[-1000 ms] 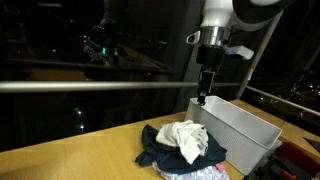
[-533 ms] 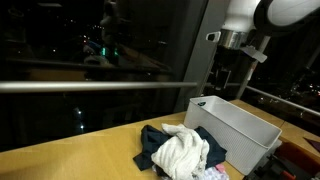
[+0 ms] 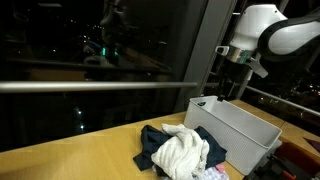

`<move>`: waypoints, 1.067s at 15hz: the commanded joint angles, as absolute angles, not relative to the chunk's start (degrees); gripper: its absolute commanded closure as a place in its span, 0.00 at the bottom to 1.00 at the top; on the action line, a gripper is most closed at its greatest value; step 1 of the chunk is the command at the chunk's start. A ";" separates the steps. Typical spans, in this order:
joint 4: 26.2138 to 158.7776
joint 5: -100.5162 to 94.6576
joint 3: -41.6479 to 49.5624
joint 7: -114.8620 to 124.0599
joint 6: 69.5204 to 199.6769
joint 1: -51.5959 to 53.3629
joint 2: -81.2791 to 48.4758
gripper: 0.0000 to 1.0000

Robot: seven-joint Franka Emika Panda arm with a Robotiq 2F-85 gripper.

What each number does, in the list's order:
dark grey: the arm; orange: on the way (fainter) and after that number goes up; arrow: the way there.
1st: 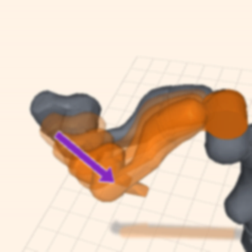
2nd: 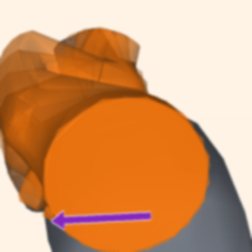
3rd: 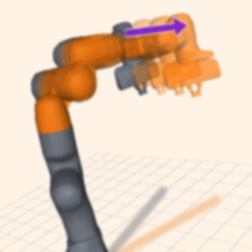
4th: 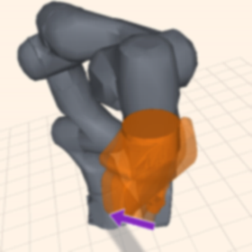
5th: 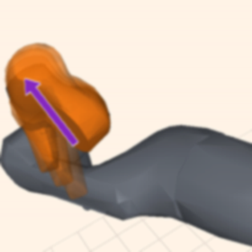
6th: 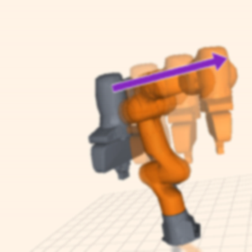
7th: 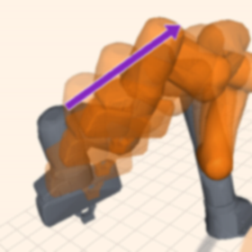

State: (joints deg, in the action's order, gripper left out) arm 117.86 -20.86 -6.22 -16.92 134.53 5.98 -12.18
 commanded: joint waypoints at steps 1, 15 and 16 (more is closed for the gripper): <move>119.31 -19.87 -5.10 -20.25 138.45 3.85 -11.56 0.00; 103.48 -9.25 -3.75 -33.44 139.05 -6.09 -28.59 0.00; 102.19 -9.01 -3.71 -33.84 139.16 -6.53 -30.34 0.00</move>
